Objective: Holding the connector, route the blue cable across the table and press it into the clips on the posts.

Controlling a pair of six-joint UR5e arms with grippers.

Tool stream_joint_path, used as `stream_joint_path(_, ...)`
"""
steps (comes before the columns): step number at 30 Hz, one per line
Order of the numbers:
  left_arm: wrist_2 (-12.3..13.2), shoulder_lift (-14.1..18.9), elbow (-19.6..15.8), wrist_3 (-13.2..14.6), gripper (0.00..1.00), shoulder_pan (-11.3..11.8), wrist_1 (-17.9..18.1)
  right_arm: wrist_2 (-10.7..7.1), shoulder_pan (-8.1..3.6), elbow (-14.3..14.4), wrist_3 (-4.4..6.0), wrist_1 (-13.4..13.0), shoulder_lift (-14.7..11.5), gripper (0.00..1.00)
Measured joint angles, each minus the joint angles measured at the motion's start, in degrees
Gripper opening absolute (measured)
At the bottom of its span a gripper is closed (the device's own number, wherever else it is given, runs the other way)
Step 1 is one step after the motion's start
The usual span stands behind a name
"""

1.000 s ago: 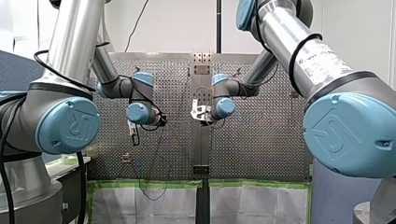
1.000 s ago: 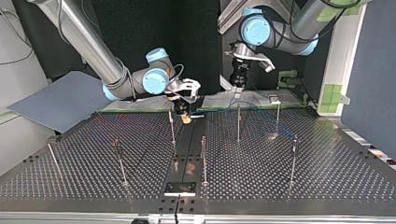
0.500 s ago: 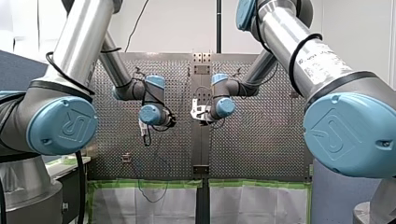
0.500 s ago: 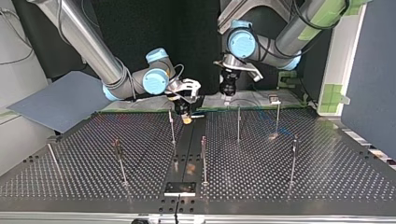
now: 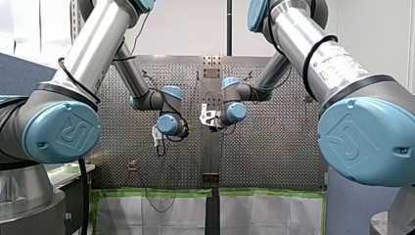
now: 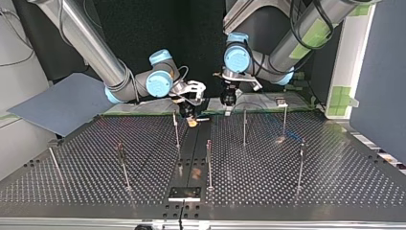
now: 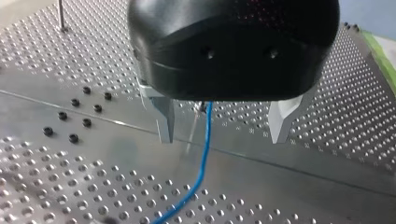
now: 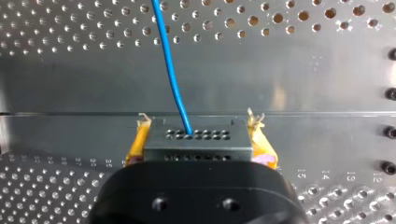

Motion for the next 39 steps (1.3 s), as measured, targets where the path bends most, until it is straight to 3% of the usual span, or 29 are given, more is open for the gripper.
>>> stream_joint_path(17,-1.1,-8.5,8.8,0.0,1.00,0.1,-2.8,-0.38,0.01,0.0,0.09,-0.1,0.0,0.00)
stream_joint_path(18,-1.2,-8.7,9.1,0.0,0.95,0.0,-2.9,-0.38,0.01,0.0,0.09,-0.1,0.0,0.00)
stream_joint_path(19,-1.4,-8.8,9.4,0.1,0.77,0.0,-3.0,-0.38,0.01,0.0,0.07,-0.1,0.0,0.00)
stream_joint_path(20,-1.7,-8.9,9.6,0.3,0.77,-0.1,-3.0,-0.38,0.01,0.0,0.05,-0.1,0.0,0.00)
stream_joint_path(22,-2.3,-8.9,9.8,0.6,0.49,-0.3,-3.1,-0.38,0.01,0.0,0.03,-0.1,0.0,0.00)
stream_joint_path(23,-2.9,-8.9,9.9,0.7,0.49,-0.4,-3.1,-0.38,0.00,0.0,0.01,-0.1,0.0,0.00)
stream_joint_path(24,-3.3,-8.9,9.9,0.7,0.27,-0.5,-3.1,-0.39,0.00,-0.1,-0.01,-0.1,0.0,0.00)
stream_joint_path(25,-3.7,-8.9,9.9,0.7,0.14,-0.5,-3.1,-0.39,0.00,-0.1,-0.03,0.0,0.0,0.00)
stream_joint_path(26,-4.3,-8.9,9.9,0.7,0.14,-0.6,-3.1,-0.39,0.00,-0.1,-0.05,0.0,0.0,0.00)
stream_joint_path(27,-4.6,-8.9,9.9,0.7,0.00,-0.7,-3.1,-0.39,0.00,-0.1,-0.06,0.1,0.0,0.00)
stream_joint_path(39,-6.2,-6.5,9.9,0.7,0.00,-1.4,-6.0,-0.40,-0.03,-0.1,-0.08,1.2,-1.5,0.00)
